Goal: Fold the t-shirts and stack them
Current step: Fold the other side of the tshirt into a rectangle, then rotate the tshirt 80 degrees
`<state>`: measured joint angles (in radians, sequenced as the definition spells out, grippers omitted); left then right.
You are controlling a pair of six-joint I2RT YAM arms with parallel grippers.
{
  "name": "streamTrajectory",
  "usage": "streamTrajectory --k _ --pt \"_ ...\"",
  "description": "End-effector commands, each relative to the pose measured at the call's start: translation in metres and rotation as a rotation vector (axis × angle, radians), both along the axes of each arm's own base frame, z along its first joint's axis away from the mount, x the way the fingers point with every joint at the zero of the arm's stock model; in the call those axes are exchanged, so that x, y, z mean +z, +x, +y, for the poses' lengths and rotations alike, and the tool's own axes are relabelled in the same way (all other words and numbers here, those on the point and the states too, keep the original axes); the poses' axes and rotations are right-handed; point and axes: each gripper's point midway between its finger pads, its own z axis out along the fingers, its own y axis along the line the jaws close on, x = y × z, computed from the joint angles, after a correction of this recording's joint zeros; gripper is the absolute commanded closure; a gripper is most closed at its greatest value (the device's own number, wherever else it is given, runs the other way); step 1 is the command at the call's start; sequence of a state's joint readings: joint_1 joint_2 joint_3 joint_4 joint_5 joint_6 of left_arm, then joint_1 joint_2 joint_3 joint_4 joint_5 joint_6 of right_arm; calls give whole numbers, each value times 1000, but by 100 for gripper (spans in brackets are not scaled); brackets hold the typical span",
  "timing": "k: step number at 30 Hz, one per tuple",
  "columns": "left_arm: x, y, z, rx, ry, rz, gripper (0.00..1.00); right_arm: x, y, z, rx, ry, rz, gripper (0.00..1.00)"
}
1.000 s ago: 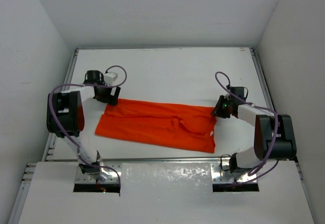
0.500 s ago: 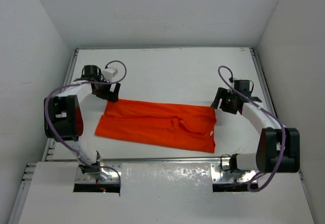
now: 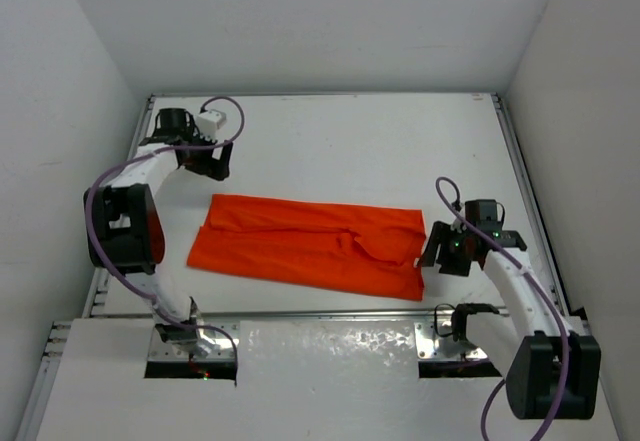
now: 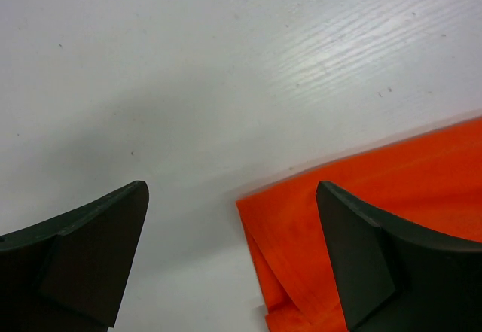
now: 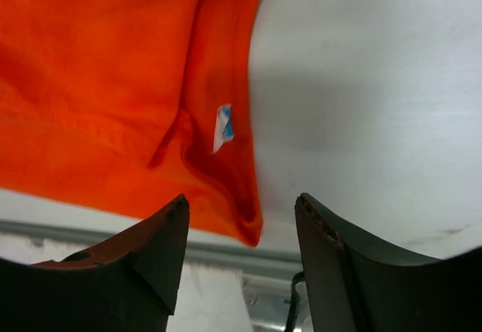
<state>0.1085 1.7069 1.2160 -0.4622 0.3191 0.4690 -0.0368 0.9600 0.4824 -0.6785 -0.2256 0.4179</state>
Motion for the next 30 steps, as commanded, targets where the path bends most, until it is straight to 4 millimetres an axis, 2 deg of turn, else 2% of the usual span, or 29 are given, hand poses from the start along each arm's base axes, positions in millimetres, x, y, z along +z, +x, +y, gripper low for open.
streamTrajectory --k 1,4,7,9,14,18,19,21,22,25,26,27,30 --pt "2 19 15 50 22 -13 7 8 -15 21 52 109 18 41" --pt "-1 21 18 58 33 -1 7 0 -33 21 67 102 55 40" --pt "-3 22 19 64 38 -6 7 -9 -36 27 40 130 66 40" --pt "-2 23 19 70 35 -10 8 -22 -38 24 -13 119 104 42" --pt "2 21 20 67 44 -23 7 -47 -42 34 -19 109 134 45" --pt "2 16 23 67 69 -30 7 -60 -41 32 -42 64 148 60" --pt "1 14 23 69 71 -25 7 -63 -40 30 -57 51 161 72" --pt "3 14 23 62 73 -30 7 -66 -40 25 -75 24 174 87" --pt "4 13 23 60 72 -32 7 -67 -39 23 -85 9 176 91" --pt "11 13 22 50 74 -45 7 -66 -29 12 -117 -47 169 99" --pt "14 13 22 48 72 -52 7 -60 -17 10 -128 -57 146 100" --pt "17 14 21 40 74 -58 7 -61 -14 6 -125 -78 156 100" --pt "23 14 19 31 68 -66 7 -48 23 -4 -116 -132 107 100"
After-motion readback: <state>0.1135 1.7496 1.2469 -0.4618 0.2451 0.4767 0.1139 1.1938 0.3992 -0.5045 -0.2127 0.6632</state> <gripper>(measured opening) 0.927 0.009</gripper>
